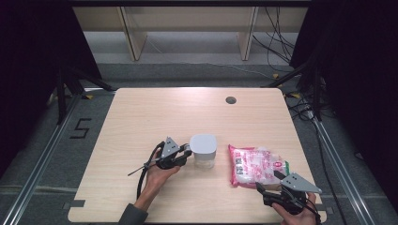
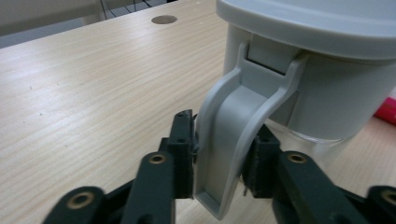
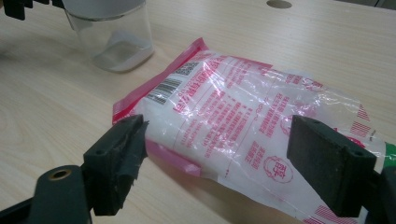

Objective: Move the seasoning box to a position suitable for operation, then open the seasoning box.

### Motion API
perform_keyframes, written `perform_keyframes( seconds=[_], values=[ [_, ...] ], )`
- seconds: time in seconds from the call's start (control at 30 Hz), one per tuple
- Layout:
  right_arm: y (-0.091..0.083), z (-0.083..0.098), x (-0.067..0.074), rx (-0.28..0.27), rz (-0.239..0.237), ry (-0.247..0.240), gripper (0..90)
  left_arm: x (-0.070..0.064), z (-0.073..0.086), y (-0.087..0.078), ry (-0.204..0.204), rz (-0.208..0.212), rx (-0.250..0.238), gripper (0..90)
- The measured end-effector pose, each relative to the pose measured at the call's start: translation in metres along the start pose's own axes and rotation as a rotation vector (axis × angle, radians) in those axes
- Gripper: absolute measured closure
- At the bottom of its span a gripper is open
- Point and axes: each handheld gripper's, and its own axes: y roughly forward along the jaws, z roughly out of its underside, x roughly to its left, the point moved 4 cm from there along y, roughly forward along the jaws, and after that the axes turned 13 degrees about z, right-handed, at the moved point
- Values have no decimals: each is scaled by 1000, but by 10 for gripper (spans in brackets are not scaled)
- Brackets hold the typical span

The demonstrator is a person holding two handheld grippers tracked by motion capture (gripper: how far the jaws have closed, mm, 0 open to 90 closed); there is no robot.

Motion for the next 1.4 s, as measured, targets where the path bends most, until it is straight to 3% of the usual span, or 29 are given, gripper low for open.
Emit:
perform_keyframes(
  seconds=[0.1, 0.17, 0.23, 0.4, 0.5, 0.6, 0.63, 0.67, 0.73, 0.77, 0.8, 0.9, 0.93, 1.0, 1.1, 1.33, 1.37, 1.4],
  values=[
    [0, 0, 0, 1, -4, 1, 205, 0, -1, -8, -18, 28, -25, 592],
    [0, 0, 0, 0, -5, 2, 205, 0, -2, -12, -9, 35, -12, 557],
    [0, 0, 0, 0, -8, 1, 205, -1, -3, -18, -14, 53, 1, 422],
    [-1, 0, 1, 8, -5, -5, 207, -10, -15, -31, -20, 103, -7, 382],
    [0, 0, 3, 8, -8, -8, 207, -13, -23, -38, -14, 95, -21, 377],
    [0, 0, 3, 8, -7, -14, 207, -15, -30, -45, -5, 109, -36, 424],
    [0, 0, 3, 9, -4, -15, 207, -15, -32, -47, -22, 113, -55, 452],
    [0, 0, 3, 9, -2, -15, 209, -14, -34, -49, -28, 114, -73, 494],
    [0, 0, 3, 8, -3, -10, 212, -11, -38, -53, -38, 76, -105, 634],
    [0, 0, 3, 8, -2, -11, 213, -10, -38, -52, -34, 77, -118, 750],
    [0, 0, 3, 8, -2, -11, 213, -9, -40, -53, -37, 61, -127, 750],
    [0, 0, 3, 6, 3, -21, 214, -10, -43, -49, -30, 55, -146, 858],
    [-1, 0, 3, 13, 2, -27, 215, -10, -44, -48, -22, 65, -141, 864],
    [-1, 0, 3, 13, 3, -27, 215, -12, -47, -43, -43, 73, -156, 873],
    [0, 0, 3, 8, 2, -26, 216, -13, -51, -37, -22, 90, -157, 870],
    [-1, 0, 4, 18, 2, -22, 218, -10, -51, -27, -16, 77, -127, 872],
    [-3, 1, 7, 36, 6, 9, 221, -10, -51, -26, -8, 84, -127, 872],
    [-2, 1, 7, 27, 6, 3, 233, -10, -51, -26, -11, 85, -127, 872]
  ],
)
